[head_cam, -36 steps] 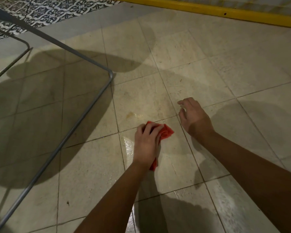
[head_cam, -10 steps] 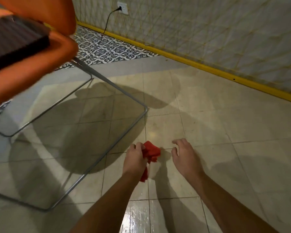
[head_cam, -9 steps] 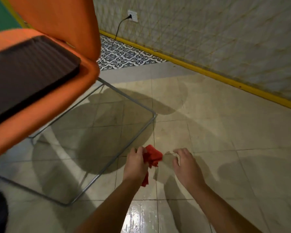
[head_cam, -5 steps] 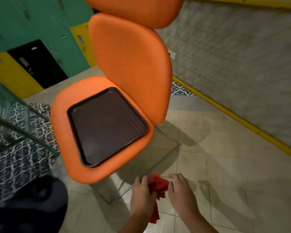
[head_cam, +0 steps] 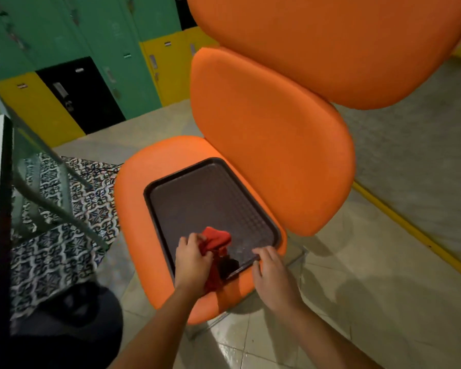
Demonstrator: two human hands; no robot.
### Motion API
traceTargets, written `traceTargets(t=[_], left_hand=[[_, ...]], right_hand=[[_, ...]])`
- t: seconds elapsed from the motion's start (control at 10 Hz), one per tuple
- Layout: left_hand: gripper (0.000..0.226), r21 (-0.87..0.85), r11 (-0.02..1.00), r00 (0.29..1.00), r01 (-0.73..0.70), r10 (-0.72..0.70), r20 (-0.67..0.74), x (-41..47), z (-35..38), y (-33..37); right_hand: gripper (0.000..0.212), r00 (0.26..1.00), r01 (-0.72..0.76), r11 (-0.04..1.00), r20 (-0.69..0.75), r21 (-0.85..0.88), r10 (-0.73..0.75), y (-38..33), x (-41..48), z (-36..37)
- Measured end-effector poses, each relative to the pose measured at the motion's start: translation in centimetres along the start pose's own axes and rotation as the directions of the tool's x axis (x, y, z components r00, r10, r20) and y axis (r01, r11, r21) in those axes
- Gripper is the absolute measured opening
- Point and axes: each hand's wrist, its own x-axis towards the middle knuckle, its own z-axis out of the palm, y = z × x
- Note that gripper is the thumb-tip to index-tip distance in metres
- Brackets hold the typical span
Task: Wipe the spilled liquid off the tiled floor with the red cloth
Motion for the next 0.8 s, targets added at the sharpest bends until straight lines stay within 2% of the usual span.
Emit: traceTargets(t=[0.1, 0.2, 0.3, 0.4, 0.5, 0.6, 0.7, 0.8], left_hand=[[0.031, 0.000, 0.998, 0.998, 0.066, -0.066, 0.003, 3.9, 0.7, -2.9], [0.032, 0.032, 0.989, 0.989, 0.143, -0.144, 0.031, 6.0, 1.9, -5.3], [0.037, 0.158, 0.978, 0.985, 0.137, -0.151, 0.084, 6.1, 3.6, -7.0], [0.051, 0.287, 0.957, 0.993, 0.043, -0.073, 0.095, 4.5, 5.2, -7.8], [0.057, 0.336, 0.941, 0.995, -0.035, 0.000, 0.103, 3.5, 5.4, -8.1], [0.053, 0.314, 0.944, 0.994, -0.103, 0.083, 0.076, 2.1, 4.2, -7.1], [0.050, 0.270, 0.946, 0.977, -0.178, 0.138, 0.161, -1.5, 2.0, -4.7], [0.045, 0.220, 0.904, 0.908, -0.367, 0.297, 0.295, -6.0, 1.1, -3.1]], right_hand=[[0.042, 1.000, 0.011, 1.000, -0.018, -0.027, -0.011, -0.1, 2.8, 2.8], [0.046, 1.000, 0.007, 0.995, 0.029, -0.102, -0.004, -0.2, 4.4, 4.6], [0.055, 0.999, -0.032, 0.993, 0.038, -0.111, 0.037, -0.2, 5.0, 6.3], [0.043, 0.993, -0.066, 0.989, 0.091, -0.131, 0.078, -0.3, 4.3, 7.5], [0.035, 0.995, -0.048, 0.984, 0.074, -0.170, 0.062, -0.7, 3.1, 7.1], [0.047, 0.995, -0.084, 0.987, 0.036, -0.138, 0.089, -1.2, 1.7, 5.4], [0.041, 0.989, -0.147, 0.981, -0.021, -0.127, 0.146, -2.0, -1.2, 2.4], [0.030, 0.972, -0.228, 0.965, -0.093, -0.133, 0.217, -3.0, -4.9, -0.7]])
